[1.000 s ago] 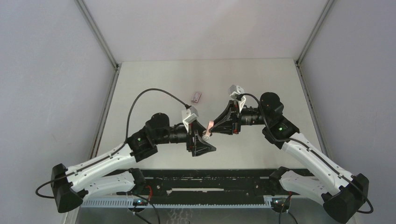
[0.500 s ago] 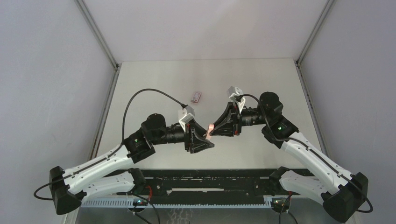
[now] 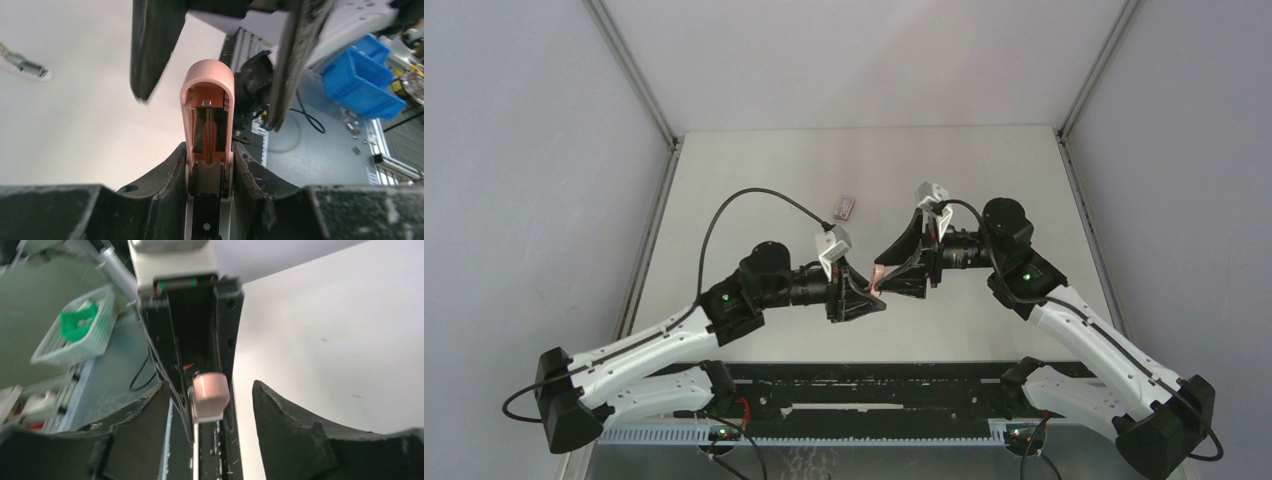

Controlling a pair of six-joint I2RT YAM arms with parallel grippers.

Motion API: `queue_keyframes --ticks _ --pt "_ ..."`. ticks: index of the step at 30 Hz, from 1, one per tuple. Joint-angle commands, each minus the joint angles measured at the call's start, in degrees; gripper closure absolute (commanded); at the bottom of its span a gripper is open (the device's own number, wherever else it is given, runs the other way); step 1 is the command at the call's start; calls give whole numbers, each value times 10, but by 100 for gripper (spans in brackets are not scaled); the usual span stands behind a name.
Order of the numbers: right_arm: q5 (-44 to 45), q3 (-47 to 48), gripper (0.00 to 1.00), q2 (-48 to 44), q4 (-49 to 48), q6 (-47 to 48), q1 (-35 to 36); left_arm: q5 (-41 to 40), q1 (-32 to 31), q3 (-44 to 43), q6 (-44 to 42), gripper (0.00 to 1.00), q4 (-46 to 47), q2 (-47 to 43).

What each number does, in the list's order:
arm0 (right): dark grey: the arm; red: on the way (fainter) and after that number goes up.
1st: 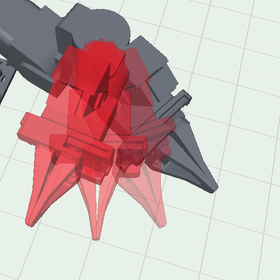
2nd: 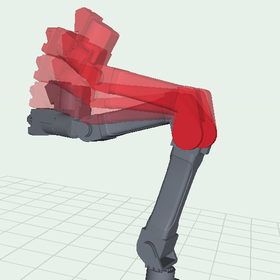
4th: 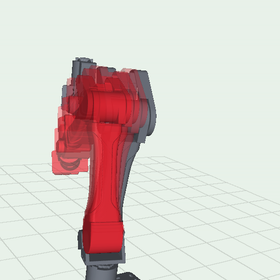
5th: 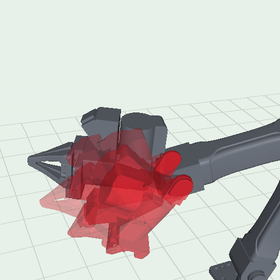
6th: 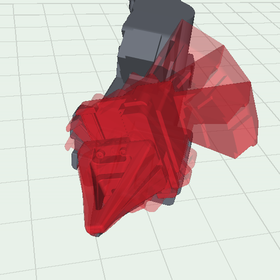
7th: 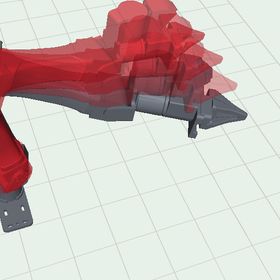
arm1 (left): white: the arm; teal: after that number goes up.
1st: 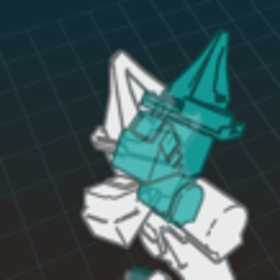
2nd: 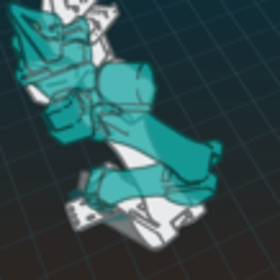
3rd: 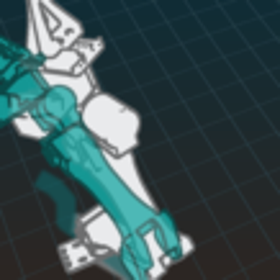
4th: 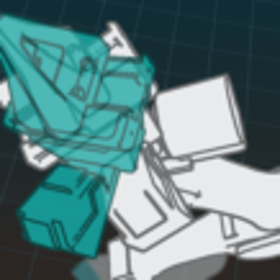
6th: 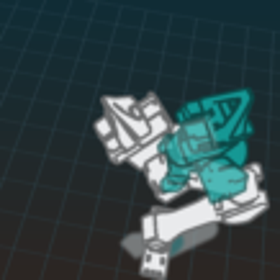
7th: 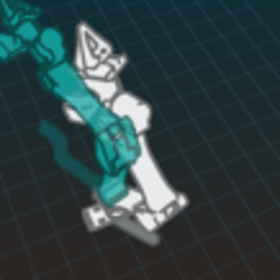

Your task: Load the staples into the stapler

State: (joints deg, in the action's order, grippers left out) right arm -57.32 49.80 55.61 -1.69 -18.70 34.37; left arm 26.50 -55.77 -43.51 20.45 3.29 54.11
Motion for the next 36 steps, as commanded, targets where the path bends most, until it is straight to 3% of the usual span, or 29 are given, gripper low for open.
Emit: queue_keyframes --ticks 1,6,12,17,22,30,36 --pt "148 -10 36 -48 28 8 -35 -102 -2 -21 -14 100 3 65" --pt "306 -32 31 -94 88 -3 -74 -250 -2 -74 18 100 25 210" --pt "511 -37 31 -113 192 -24 -97 -457 -2 -226 112 100 -38 391" --pt "597 -48 32 -113 231 -43 -106 -589 1 -367 172 100 -121 524" --pt "635 -62 31 -127 242 -60 -123 -622 9 -452 216 100 -145 622" --pt "645 -83 31 -144 242 -61 -153 -640 19 -488 247 100 -156 692" --pt "626 -95 31 -143 230 -71 -170 -640 23 -509 225 95 -159 730"
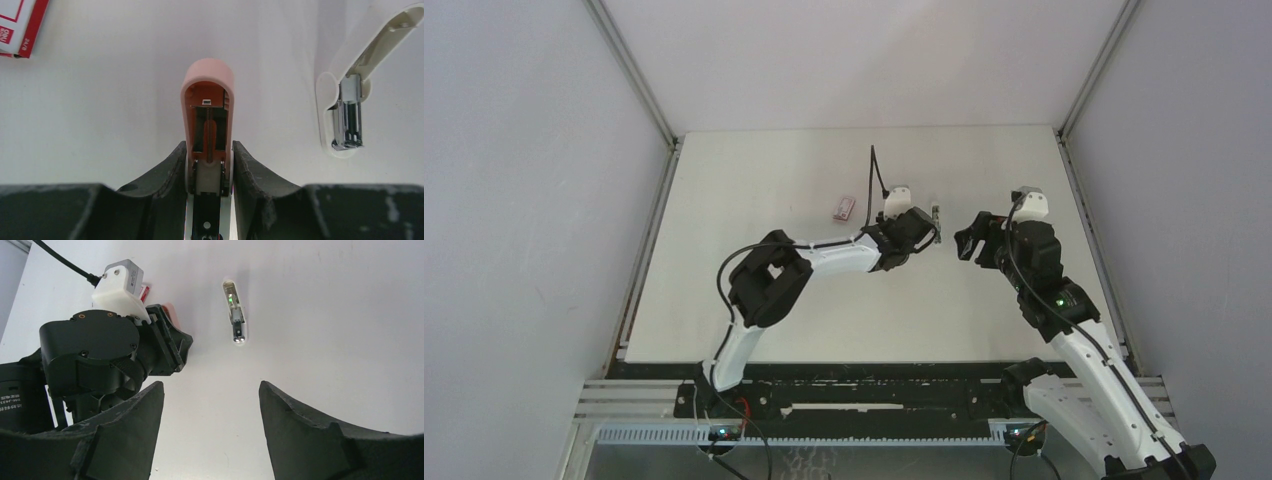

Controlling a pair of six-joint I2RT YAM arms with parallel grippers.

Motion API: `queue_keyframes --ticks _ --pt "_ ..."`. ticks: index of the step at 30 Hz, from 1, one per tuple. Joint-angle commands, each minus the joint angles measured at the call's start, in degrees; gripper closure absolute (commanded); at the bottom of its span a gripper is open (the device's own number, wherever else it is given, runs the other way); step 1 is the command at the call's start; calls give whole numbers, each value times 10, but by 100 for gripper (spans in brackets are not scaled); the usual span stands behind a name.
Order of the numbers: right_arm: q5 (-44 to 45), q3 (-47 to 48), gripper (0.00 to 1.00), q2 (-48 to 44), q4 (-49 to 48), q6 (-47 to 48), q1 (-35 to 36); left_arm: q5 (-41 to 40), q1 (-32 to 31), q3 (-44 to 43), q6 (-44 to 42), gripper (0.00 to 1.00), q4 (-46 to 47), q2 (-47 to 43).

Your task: Load the staples into the stapler

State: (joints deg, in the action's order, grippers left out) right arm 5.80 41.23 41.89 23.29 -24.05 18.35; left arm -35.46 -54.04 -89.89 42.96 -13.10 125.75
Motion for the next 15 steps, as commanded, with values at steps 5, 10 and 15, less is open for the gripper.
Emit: queue_keyframes --ticks 5,10,15 --pt "-19 -14 32 -2 -25 -24 -17 -11 10 -50 -4 88 2 26" --pt "-24 -15 32 -2 -28 -26 -22 -4 12 -42 -10 74 4 21" --pt "-35 -15 32 -1 -30 -31 -24 20 12 -35 -11 57 10 16"
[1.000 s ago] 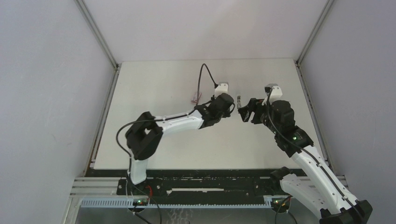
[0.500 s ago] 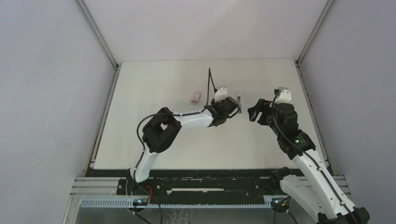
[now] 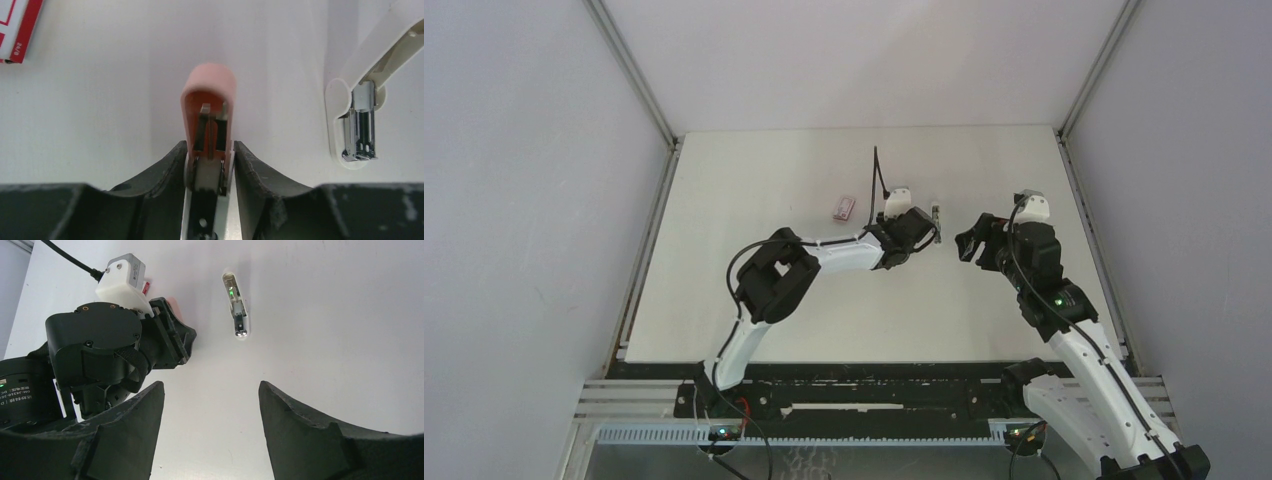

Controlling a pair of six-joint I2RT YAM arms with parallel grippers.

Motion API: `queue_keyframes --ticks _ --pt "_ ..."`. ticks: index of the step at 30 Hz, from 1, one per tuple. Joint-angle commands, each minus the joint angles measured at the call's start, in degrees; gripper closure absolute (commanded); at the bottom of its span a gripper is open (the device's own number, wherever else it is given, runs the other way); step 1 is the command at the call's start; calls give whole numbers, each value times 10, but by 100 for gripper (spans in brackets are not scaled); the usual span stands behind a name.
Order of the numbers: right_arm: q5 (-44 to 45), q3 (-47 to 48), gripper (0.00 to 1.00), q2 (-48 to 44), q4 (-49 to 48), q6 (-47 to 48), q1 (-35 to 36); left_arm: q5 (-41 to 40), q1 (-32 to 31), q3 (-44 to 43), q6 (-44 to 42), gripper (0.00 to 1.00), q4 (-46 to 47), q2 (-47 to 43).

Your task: Load the staples into the stapler

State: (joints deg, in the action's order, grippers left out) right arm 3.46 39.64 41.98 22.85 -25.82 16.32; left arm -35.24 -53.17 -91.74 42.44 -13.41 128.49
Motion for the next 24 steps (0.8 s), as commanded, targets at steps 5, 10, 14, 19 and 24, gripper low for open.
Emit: queue_keyframes --ticks 5,10,14,19,24 --pt "-14 -1 32 -4 -25 -13 -5 38 3 0 -8 37 28 -22" --pt "-18 -1 31 -8 -28 0 -7 60 3 40 -34 28 63 -67" --pt "-57 0 29 -13 -41 31 -10 77 7 134 -80 19 130 -176" --pt "-98 4 5 -20 -32 55 -18 133 36 211 -128 14 133 -292" --pt "-148 4 4 -18 -15 49 -28 240 109 243 -171 14 74 -365"
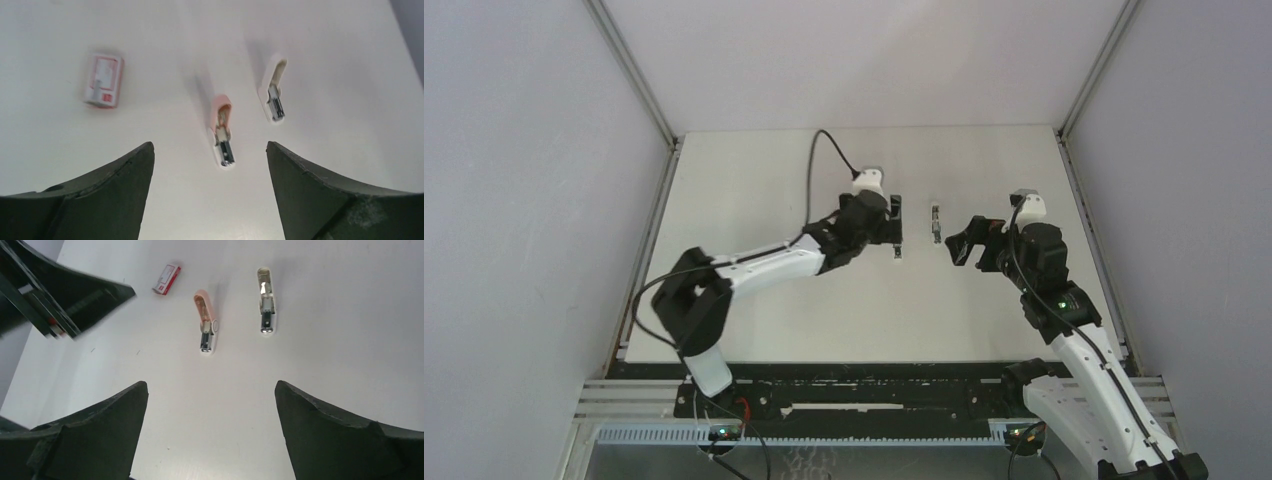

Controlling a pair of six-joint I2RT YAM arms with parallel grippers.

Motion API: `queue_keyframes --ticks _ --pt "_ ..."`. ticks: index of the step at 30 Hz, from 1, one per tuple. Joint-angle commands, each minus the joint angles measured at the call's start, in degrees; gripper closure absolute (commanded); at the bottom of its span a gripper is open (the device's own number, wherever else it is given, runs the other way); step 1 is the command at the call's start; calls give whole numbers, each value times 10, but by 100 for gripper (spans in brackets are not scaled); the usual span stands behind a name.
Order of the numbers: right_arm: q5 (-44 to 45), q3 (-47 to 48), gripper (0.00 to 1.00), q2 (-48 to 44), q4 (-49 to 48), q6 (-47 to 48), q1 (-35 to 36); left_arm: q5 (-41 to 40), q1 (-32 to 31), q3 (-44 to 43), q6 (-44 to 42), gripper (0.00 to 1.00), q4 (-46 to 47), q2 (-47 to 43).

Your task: Load the staples into the stapler

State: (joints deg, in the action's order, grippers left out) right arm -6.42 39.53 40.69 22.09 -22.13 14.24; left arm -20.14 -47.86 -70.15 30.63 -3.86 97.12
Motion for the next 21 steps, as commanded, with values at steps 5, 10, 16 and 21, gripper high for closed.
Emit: queue_keyframes --ticks 5,10,16,21 --pt "-56 -5 5 -31 5 -9 -7 110 111 58 -66 14 -30 -99" --pt "-79 -24 6 -63 14 -32 -8 169 174 68 -67 13 12 -103" --pt "-133 -70 7 -119 16 -38 -7 205 229 -41 -117 16 -69 -4" --pt "-151 -86 7 -152 15 -33 -7 168 230 -85 -146 15 -92 44"
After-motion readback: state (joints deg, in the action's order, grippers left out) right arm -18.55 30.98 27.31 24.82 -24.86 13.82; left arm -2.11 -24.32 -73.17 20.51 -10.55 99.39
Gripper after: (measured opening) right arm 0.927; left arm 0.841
